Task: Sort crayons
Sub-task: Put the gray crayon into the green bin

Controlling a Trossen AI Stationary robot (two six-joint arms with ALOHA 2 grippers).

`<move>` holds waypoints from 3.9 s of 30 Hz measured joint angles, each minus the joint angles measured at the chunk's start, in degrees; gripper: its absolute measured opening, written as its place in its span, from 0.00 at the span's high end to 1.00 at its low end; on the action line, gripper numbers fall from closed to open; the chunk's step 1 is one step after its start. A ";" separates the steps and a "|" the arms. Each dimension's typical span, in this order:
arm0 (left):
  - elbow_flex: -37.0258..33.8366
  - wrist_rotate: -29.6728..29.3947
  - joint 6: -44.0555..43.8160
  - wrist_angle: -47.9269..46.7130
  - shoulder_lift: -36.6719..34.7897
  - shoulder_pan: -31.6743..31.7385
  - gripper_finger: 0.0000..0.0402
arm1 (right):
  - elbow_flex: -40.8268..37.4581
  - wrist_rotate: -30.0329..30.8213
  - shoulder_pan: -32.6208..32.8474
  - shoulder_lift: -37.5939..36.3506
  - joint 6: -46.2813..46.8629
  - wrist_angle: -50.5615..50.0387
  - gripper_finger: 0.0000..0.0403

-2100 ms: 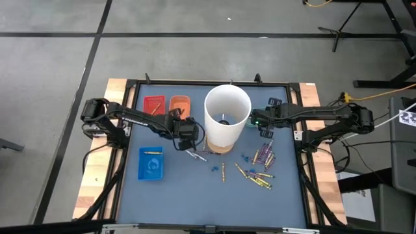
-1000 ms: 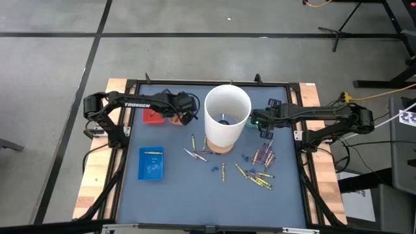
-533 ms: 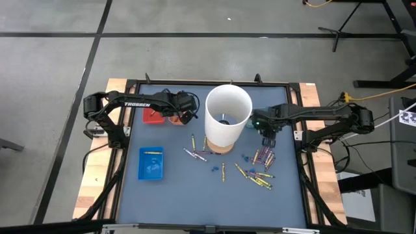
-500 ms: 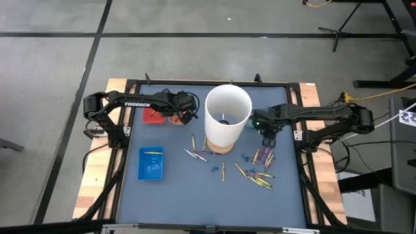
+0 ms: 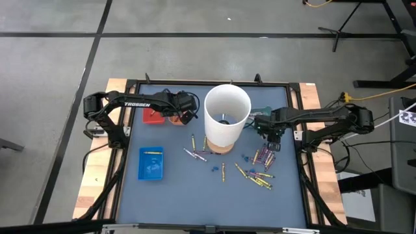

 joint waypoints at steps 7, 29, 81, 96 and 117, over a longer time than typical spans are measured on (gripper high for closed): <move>0.00 0.00 0.00 0.15 0.00 0.00 0.75 | 0.00 -0.02 -0.04 0.00 2.51 0.14 0.66; 0.00 -0.02 -0.01 0.72 0.02 -0.04 0.75 | -0.15 -2.95 -0.04 2.68 -7.95 0.10 0.66; 0.00 -0.02 -2.80 1.42 0.04 -0.09 0.75 | -0.20 -5.42 -0.04 14.38 -22.82 2.55 0.66; 0.00 -0.04 -2.80 1.44 0.04 -0.11 0.75 | -4.45 -4.72 0.00 14.41 -22.97 5.28 0.66; 0.00 -0.04 -2.80 1.42 0.04 -0.11 0.75 | -4.59 -4.29 -0.02 14.53 -22.96 5.28 0.66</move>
